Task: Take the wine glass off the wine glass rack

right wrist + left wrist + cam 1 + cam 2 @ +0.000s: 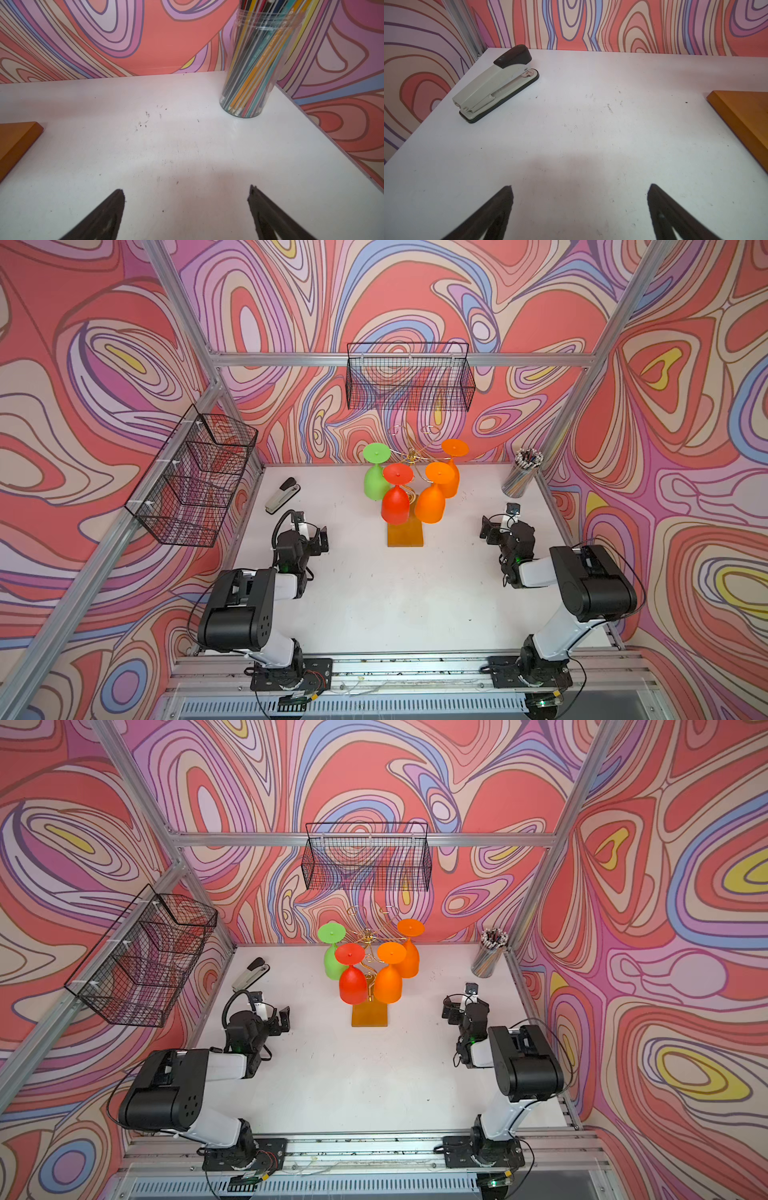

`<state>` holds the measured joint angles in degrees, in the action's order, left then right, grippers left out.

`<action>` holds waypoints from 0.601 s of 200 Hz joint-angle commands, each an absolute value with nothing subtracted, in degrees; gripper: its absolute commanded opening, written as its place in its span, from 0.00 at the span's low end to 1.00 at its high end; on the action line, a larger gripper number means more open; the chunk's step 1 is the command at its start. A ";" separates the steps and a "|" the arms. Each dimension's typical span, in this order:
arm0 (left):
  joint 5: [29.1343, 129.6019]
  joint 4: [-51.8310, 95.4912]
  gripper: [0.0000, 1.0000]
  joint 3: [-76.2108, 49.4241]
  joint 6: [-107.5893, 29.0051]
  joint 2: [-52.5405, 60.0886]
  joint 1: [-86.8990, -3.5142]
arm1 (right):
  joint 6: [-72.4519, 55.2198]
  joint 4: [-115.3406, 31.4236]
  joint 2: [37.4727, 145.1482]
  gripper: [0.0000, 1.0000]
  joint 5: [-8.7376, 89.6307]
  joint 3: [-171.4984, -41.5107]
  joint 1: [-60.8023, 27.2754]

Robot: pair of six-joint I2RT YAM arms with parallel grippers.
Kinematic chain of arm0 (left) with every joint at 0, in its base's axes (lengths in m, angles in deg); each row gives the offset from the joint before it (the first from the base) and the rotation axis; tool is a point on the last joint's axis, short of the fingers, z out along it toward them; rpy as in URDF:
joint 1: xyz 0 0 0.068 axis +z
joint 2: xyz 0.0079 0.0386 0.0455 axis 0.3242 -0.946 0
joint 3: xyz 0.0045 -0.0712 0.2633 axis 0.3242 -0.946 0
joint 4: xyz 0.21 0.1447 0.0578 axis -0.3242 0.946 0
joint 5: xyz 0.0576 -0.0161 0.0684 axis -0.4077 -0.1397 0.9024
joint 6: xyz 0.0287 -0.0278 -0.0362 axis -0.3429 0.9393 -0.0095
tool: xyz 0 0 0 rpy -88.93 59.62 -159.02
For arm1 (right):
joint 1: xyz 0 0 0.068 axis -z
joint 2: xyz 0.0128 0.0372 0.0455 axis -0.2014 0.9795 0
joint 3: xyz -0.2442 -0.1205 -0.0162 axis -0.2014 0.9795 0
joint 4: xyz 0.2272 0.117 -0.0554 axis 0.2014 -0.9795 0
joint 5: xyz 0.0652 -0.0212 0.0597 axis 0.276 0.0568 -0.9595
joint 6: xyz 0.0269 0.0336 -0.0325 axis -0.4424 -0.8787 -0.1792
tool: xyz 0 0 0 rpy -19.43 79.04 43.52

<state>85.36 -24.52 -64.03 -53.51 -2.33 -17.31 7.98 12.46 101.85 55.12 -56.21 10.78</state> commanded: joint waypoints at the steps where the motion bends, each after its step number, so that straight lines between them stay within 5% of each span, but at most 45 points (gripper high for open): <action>1: 85.69 -25.28 1.00 -64.21 -53.17 -2.24 -16.90 | 8.20 12.32 102.05 0.98 55.23 -56.67 10.74; 120: 85.83 -25.10 1.00 -64.12 -53.26 -2.24 -16.92 | 8.11 12.08 102.12 0.98 55.06 -56.79 10.75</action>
